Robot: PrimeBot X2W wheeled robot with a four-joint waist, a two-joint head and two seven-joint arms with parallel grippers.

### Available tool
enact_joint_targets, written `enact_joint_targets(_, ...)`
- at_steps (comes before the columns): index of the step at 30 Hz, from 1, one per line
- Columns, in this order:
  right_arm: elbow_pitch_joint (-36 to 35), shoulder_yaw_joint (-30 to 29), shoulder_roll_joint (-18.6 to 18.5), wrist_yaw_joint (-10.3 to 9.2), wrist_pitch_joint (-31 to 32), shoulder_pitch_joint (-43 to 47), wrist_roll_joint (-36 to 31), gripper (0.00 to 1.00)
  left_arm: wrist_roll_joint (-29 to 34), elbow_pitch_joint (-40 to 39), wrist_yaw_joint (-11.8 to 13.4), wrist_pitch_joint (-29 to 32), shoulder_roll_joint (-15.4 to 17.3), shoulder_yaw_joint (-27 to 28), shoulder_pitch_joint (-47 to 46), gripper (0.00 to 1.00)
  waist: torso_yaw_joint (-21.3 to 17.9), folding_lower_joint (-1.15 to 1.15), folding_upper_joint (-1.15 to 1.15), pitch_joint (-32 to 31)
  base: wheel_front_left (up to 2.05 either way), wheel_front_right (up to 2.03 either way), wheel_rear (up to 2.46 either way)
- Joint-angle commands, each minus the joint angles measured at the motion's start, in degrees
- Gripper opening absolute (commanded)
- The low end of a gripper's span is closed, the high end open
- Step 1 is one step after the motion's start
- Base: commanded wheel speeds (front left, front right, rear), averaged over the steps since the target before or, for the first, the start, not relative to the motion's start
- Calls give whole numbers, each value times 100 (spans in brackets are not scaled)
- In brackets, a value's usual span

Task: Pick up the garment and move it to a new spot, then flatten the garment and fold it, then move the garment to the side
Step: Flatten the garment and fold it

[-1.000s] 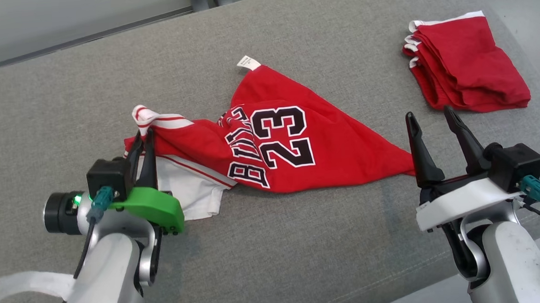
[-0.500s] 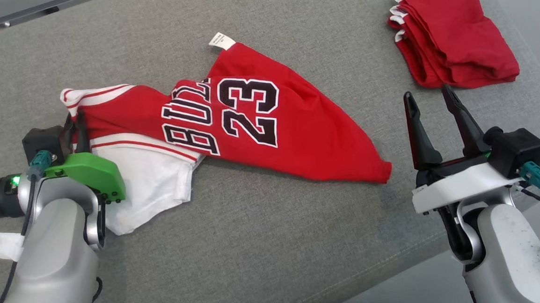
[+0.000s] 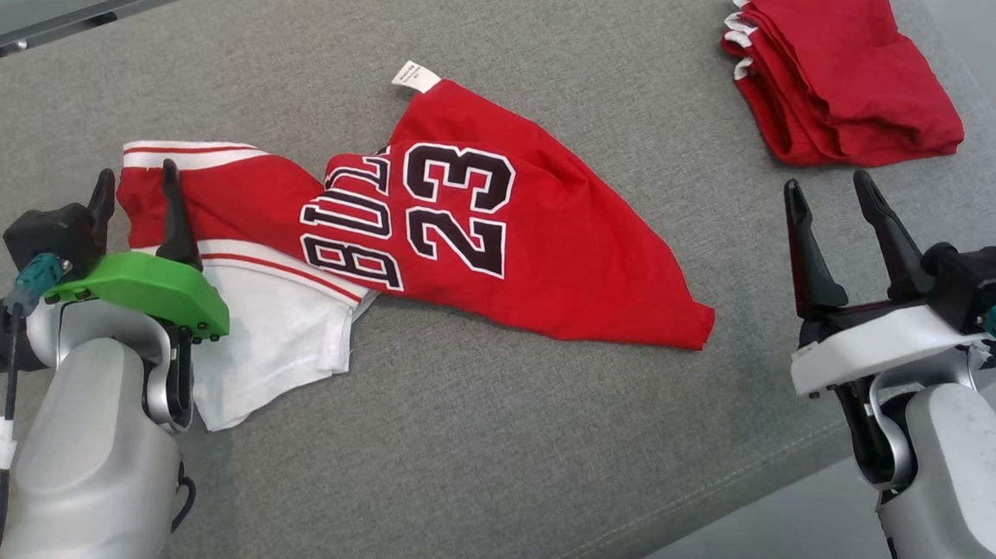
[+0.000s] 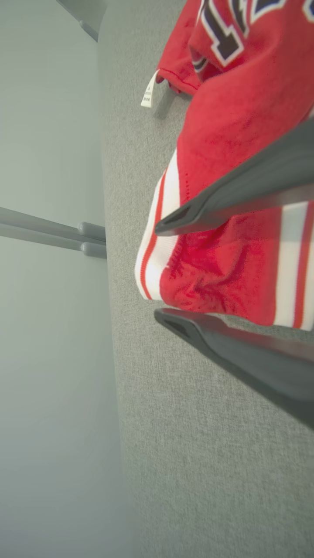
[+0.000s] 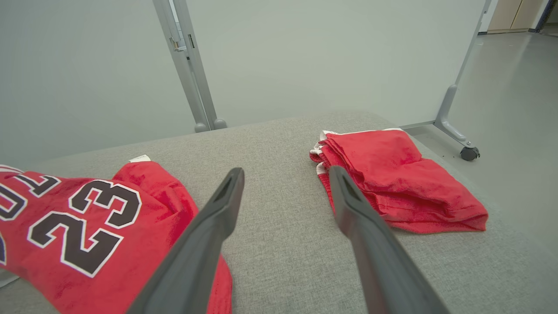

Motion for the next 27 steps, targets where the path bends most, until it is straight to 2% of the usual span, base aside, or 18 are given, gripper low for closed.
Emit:
enact_joint_targets(1, 39, -61, -19, -6, -26, 93, -37, 100, -28, -71, -31, -22, 25, 47, 75, 100, 28, 0, -1, -42, 0, 0, 0)
enact_joint_targets(7, 123, -491, -19, -6, 33, 417, -247, 100, 12, -756, -78, -22, 54, 415, 608, 100, 142, 0, -1, -250, 0, 0, 0)
enact_joint_targets(15, 93, -876, -17, -6, 130, 1028, -430, 100, 73, -1833, 21, -20, -149, 797, 1917, 100, 315, 0, -1, -577, 0, 0, 0)
enact_joint_targets(21, 146, -729, -17, -6, 210, 1353, -283, 100, 0, -2380, 120, -20, -483, 969, 2815, 100, 425, 0, -1, -761, 0, 0, 0)
enact_joint_targets(27, 582, -182, -21, -6, 263, 1279, -131, 100, -1, -2623, 158, -20, -726, 1039, 3303, 100, 553, 0, -1, -885, 0, 0, 0)
